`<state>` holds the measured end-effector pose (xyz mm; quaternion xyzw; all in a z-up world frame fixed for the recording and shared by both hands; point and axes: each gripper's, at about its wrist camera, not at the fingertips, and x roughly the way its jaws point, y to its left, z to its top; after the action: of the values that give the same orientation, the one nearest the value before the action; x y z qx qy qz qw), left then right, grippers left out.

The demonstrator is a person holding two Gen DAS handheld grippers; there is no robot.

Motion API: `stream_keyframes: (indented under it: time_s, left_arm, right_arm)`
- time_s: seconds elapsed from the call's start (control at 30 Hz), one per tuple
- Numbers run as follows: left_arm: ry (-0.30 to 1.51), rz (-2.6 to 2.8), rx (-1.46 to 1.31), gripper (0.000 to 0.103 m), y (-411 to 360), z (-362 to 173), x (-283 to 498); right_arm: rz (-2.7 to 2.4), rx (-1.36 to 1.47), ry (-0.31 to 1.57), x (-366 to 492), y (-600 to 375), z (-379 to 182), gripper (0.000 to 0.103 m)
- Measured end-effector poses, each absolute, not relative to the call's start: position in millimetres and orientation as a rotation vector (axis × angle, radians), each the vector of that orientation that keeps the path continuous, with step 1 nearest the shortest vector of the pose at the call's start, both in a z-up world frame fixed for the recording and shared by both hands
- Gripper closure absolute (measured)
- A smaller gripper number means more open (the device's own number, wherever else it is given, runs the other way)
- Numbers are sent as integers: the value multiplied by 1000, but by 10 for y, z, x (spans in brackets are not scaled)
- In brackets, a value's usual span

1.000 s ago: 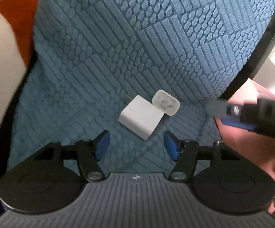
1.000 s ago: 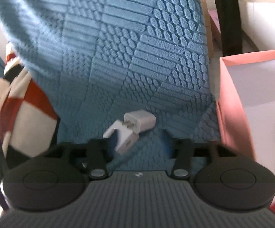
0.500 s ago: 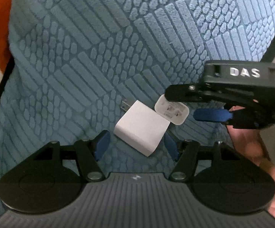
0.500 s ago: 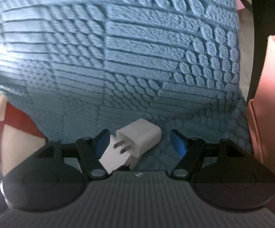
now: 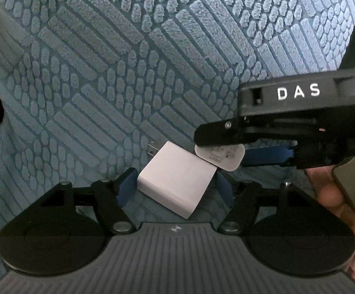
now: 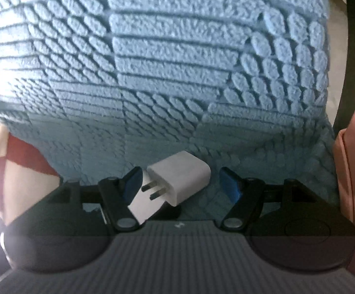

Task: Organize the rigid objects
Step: 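Move both tools down toward the two white chargers on the cushion, then grasp the small white cube charger with the right tool while the left tool grasps the pronged charger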

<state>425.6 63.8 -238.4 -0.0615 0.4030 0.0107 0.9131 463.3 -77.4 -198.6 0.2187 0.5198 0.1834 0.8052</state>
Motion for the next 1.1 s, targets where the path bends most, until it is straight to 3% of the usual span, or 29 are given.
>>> stream_keyframes:
  time_s: [0.37, 0.67, 0.83, 0.93, 1.1]
  left_arm:
    - [817, 21, -93, 35, 572, -2378, 4134]
    - [828, 19, -155, 39, 890, -2252, 3885]
    - [828, 35, -205, 40, 989, -2117, 3628]
    - [837, 44, -219, 41, 1001, -2068, 3423]
    - [840, 62, -258, 43, 972, -1981, 3051]
  right_arm:
    - [415, 510, 1102, 4601, -851, -2067, 43]
    - [383, 520, 1095, 4439, -941, -1951, 44]
    - [386, 450, 1071, 4190, -832, -1877, 58]
    - [400, 443, 1064, 4010, -921, -1828, 80]
    - [386, 420, 1053, 3770, -981, -1746, 80]
